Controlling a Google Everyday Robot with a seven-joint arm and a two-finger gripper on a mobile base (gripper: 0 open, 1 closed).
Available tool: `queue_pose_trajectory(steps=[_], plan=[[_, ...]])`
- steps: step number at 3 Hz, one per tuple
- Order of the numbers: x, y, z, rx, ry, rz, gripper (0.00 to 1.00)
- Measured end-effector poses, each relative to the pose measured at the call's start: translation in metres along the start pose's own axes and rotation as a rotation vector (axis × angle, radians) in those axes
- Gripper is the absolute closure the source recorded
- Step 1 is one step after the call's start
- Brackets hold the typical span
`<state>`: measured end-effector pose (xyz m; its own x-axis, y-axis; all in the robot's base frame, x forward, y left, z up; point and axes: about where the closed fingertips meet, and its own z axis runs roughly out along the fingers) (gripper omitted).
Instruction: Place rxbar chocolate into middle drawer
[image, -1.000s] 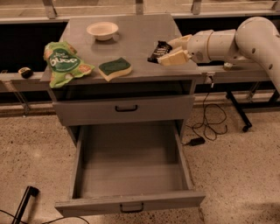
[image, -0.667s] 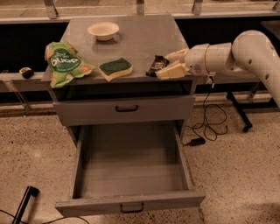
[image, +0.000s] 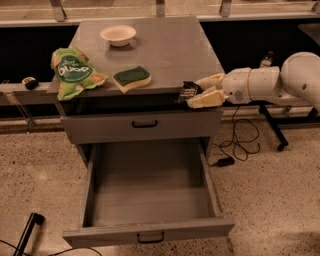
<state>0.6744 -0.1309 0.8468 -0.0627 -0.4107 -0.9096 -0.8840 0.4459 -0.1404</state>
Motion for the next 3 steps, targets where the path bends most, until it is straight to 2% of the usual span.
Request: queue_pose_trajectory(steps=[1, 2, 3], plan=[[0.028, 0.003, 0.005, 0.013, 0.05, -0.024, 1.0], [0.085, -0.004, 0.016, -0.048, 0.133, -0.104, 1.0], [0.12, 0.026, 0.017, -0.221, 0.2, -0.178, 1.0]])
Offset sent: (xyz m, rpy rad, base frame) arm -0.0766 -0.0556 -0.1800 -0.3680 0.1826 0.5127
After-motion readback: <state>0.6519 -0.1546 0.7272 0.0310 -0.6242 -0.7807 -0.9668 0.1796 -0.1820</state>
